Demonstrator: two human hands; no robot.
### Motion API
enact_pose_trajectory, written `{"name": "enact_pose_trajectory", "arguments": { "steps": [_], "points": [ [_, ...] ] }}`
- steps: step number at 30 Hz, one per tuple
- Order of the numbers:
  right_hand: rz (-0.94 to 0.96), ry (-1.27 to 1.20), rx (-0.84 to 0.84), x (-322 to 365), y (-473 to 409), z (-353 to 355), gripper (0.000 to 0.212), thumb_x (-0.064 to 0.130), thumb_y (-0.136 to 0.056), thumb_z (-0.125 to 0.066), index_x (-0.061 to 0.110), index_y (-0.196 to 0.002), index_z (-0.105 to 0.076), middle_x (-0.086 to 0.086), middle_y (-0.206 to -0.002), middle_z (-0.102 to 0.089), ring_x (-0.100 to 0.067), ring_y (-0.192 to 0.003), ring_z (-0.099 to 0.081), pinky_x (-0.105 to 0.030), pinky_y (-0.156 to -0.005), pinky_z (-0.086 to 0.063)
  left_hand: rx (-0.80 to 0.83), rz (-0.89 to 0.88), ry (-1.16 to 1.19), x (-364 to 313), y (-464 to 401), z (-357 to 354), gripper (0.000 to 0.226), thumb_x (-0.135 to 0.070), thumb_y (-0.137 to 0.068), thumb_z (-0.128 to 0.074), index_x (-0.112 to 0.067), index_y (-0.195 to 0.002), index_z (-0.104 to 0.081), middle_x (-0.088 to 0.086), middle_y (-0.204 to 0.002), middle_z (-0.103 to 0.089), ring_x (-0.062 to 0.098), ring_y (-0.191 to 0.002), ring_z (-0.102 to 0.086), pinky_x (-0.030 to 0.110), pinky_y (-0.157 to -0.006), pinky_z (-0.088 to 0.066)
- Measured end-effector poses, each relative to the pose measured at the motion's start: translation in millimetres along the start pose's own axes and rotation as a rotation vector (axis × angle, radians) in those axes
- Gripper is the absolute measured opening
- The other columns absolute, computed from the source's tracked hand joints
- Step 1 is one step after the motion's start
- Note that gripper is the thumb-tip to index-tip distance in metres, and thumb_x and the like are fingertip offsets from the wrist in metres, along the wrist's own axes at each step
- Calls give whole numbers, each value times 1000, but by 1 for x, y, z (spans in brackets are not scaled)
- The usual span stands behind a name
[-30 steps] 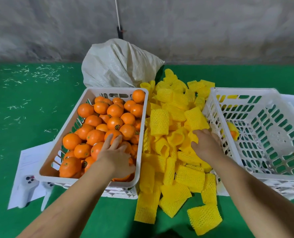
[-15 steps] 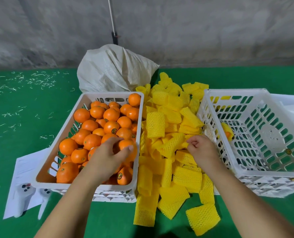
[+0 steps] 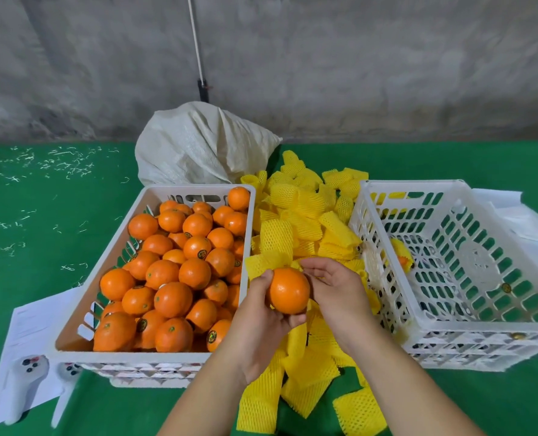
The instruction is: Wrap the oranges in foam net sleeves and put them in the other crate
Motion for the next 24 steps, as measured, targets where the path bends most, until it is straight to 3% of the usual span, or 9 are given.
{"name": "enact_pose_trajectory", "arguments": {
  "steps": [3, 6, 10, 15, 18, 20, 24],
  "points": [
    [-12, 40, -6, 4, 2, 1, 22, 17, -98, -69, 37, -91, -76, 22, -98, -74, -4, -97, -69, -33, -88, -58, 29, -1, -31, -2, 3, 6, 62, -51, -92, -61, -12, -140, -56, 20, -133, -68, 27, -94, -70, 34, -70, -62],
    [74, 131, -61, 3, 8, -1, 18, 22, -102, -63, 37, -93, -68, 27, -97, -67, 1, -92, -63, -26, -78, -51, 3, -92, -148, 3, 3, 10, 64, -53, -83, -65, -10, -130, -63, 20, -125, -70, 26, -90, -74, 34, -69, -61],
    [175, 95, -85, 4, 12, 2, 18, 17, -104, -57, 34, -99, -60, 11, -83, -63, 1, -66, -55, -16, -58, -40, -75, -215, -308, 5, 2, 18, 65, -60, -82, -69, -11, -125, -71, 16, -122, -74, 24, -97, -73, 34, -78, -59],
    [162, 132, 105, 14, 16, 3, 24, 16, -101, -62, 37, -111, -69, 15, -99, -71, -2, -93, -67, -16, -70, -52, -83, -246, -300, 2, 6, 19, 65, -62, -90, -73, -15, -135, -65, 14, -128, -71, 27, -109, -72, 36, -84, -59],
    [185, 311, 100, 18, 14, 8, 21, 12, -97, -69, 32, -100, -71, 13, -104, -66, -7, -92, -65, -23, -73, -52, -17, -241, -202, -1, 10, 18, 64, -57, -85, -75, -14, -131, -66, 16, -128, -71, 26, -105, -71, 38, -81, -59],
    [223, 446, 56, 13, 18, 7, 32, 5, -90, -74, 35, -96, -65, 19, -101, -61, -5, -91, -62, -23, -73, -51, 74, -238, -185, -1, 14, 15, 75, -62, -75, -83, -12, -128, -69, 16, -125, -73, 27, -103, -73, 36, -77, -60],
    [224, 211, -2, 5, 25, 1, 39, 6, -90, -72, 44, -91, -61, 20, -90, -66, -1, -81, -63, -18, -66, -48, 104, -298, -320, -4, 16, 13, 80, -72, -65, -87, -16, -121, -80, 16, -144, -62, 29, -111, -73, 37, -78, -61]
  ]
}}
Point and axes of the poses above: each hand's wrist, its own y-axis away from the middle knuckle, its own z-axis out of the back of the hand, x = y × z, the point moved 1 cm from there along -y, towards the middle knuckle
